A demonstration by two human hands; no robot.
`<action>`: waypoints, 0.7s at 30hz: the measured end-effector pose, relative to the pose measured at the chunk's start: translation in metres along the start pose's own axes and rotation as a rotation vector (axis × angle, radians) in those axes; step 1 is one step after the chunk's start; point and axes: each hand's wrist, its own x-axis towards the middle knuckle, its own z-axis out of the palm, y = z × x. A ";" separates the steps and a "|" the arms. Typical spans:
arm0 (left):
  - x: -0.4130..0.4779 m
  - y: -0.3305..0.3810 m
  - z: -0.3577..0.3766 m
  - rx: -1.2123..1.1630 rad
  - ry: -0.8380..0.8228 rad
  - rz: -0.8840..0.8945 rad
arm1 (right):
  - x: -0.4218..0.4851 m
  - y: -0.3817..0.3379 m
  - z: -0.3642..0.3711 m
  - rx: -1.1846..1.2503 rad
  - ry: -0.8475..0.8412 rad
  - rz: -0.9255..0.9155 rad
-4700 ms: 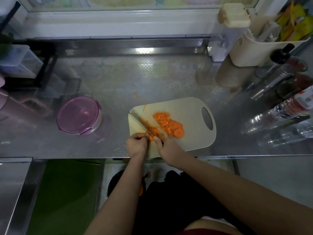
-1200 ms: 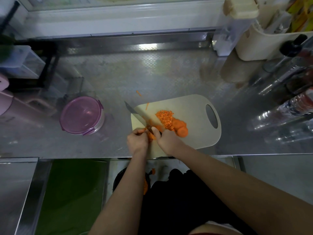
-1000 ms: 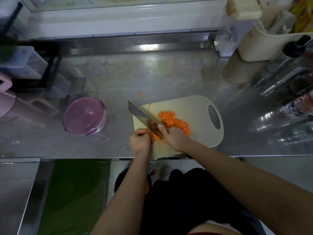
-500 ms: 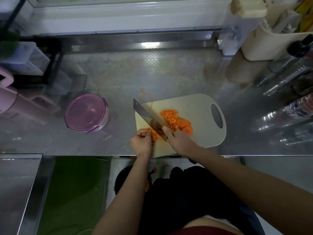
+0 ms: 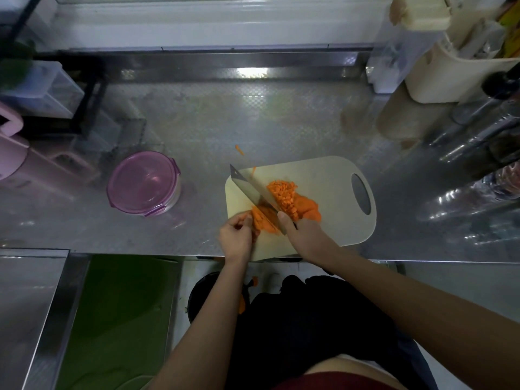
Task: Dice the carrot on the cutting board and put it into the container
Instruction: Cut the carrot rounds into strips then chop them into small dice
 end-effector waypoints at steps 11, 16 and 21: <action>0.003 0.003 0.005 0.061 0.079 -0.068 | -0.007 -0.004 0.003 -0.040 -0.061 0.051; 0.005 0.005 0.006 0.121 0.103 -0.097 | -0.007 -0.007 0.001 -0.049 -0.069 0.050; 0.004 0.007 0.006 0.133 0.104 -0.121 | -0.009 -0.009 0.002 -0.032 -0.062 0.051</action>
